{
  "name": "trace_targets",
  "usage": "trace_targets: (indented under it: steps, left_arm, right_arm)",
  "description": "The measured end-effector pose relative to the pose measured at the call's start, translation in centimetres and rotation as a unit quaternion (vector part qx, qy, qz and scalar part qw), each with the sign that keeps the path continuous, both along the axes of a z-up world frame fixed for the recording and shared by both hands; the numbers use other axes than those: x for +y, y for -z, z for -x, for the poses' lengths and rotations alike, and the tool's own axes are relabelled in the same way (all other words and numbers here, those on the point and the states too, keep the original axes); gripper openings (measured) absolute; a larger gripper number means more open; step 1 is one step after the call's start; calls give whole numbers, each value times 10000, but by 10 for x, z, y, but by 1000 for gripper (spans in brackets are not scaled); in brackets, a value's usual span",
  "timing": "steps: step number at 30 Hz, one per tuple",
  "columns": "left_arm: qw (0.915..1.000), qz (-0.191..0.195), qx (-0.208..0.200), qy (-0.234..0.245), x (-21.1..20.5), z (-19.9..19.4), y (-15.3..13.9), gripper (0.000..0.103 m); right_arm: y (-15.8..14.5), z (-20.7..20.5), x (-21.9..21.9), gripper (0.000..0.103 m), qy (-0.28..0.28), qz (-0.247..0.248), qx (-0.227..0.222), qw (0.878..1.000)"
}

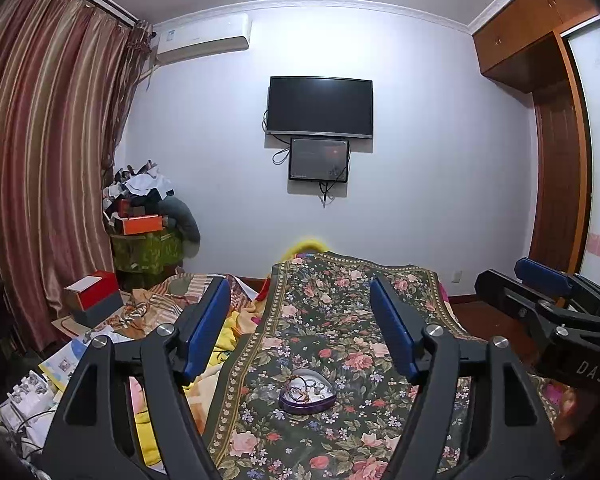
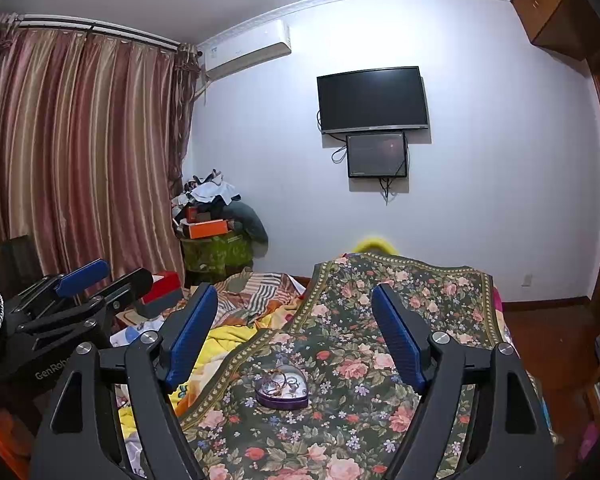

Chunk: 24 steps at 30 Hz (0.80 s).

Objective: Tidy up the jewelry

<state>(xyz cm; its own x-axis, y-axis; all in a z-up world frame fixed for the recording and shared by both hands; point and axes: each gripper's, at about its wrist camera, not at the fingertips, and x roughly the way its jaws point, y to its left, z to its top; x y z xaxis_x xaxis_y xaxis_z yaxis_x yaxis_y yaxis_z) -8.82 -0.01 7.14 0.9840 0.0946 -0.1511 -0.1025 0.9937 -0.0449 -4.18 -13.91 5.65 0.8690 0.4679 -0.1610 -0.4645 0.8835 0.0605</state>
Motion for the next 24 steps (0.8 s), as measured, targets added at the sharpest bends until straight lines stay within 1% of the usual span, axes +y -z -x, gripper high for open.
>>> trace_targets:
  steps: [12, 14, 15, 17, 20, 24]
  left_arm:
    - [9999, 51, 74, 57, 3, -3, 5, 74]
    - [9999, 64, 62, 48, 3, -3, 4, 82]
    - [10000, 66, 49, 35, 3, -3, 3, 84]
    - [10000, 71, 27, 0, 4, -2, 3, 92]
    - [10000, 85, 30, -19, 4, -3, 2, 99]
    - [9999, 115, 60, -27, 4, -4, 4, 101]
  right_arm:
    - [3, 3, -4, 77, -4, 0, 83, 10000]
    - [3, 4, -3, 77, -5, 7, 87, 10000]
    - [3, 4, -3, 77, -5, 11, 89, 10000]
    - [2, 5, -4, 77, -6, 14, 95, 10000]
    - [3, 5, -3, 77, -7, 19, 112, 9999]
    - [3, 5, -3, 77, -17, 35, 136, 9999]
